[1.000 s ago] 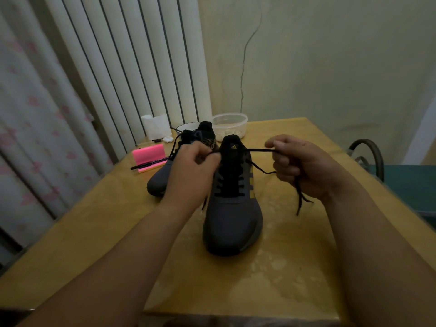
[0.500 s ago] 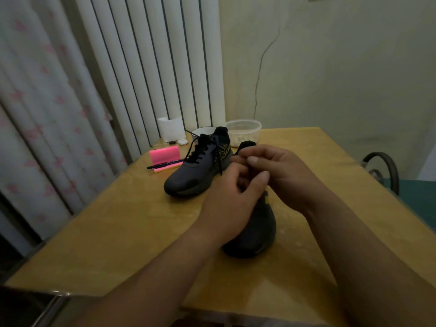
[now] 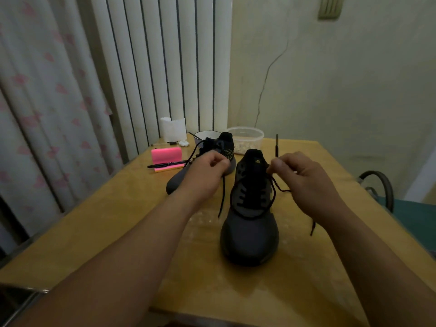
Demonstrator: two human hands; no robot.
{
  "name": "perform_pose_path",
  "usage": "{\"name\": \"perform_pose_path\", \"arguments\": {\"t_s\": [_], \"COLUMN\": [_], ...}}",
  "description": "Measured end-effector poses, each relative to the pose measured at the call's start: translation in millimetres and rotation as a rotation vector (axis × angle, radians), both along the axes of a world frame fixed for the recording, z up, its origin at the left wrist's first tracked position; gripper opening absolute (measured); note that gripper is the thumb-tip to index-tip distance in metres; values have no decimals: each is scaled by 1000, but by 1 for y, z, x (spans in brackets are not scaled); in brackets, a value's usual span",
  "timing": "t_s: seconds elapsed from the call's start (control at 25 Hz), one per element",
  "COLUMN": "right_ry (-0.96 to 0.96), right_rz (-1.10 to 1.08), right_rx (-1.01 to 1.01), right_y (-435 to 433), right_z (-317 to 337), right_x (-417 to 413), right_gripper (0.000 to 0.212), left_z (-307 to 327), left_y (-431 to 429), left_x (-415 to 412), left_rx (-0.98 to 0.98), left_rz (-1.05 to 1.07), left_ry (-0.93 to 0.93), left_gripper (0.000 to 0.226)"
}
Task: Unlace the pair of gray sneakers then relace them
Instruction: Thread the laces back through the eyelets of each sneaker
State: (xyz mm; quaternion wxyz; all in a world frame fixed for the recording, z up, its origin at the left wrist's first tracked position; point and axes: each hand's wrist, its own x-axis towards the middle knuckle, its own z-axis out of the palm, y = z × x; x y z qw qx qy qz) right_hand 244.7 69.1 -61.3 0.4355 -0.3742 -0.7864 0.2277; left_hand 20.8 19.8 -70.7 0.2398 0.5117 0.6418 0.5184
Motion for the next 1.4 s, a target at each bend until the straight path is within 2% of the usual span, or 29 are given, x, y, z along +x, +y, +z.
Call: {"name": "perform_pose_path", "arguments": {"t_s": [0.08,0.2,0.28,0.4,0.52,0.64,0.88,1.4], "right_ry": [54,157,86,-62,-276,-398,-493,-632], "right_rz": [3,136,112,62,11,-28,-24,1], "right_rx": [-10,-156,-159,-103,7,61,47,105], "right_y": [5,12,17,22,30,35,41,42], "right_z": [9,21,25,28,25,23,27,29], "right_x": [-5,-18,-25,-36,-43,-45,-49,-52], "right_gripper": [22,21,21,20,17,15,17,9], "left_z": [3,6,4,0,-12,-21,-25,-32], "left_y": [15,30,33,29,28,28,28,30], "left_x": [4,9,6,-2,-7,-8,-15,-18], "left_rx": [-83,-180,-201,-171,-115,-81,-48,-35], "left_rz": [-106,-149,-165,-226,-266,-304,-401,-394], "left_ry": [41,107,61,-118,-201,-242,-262,-295], "left_gripper": [32,45,40,30,23,22,22,20]}}
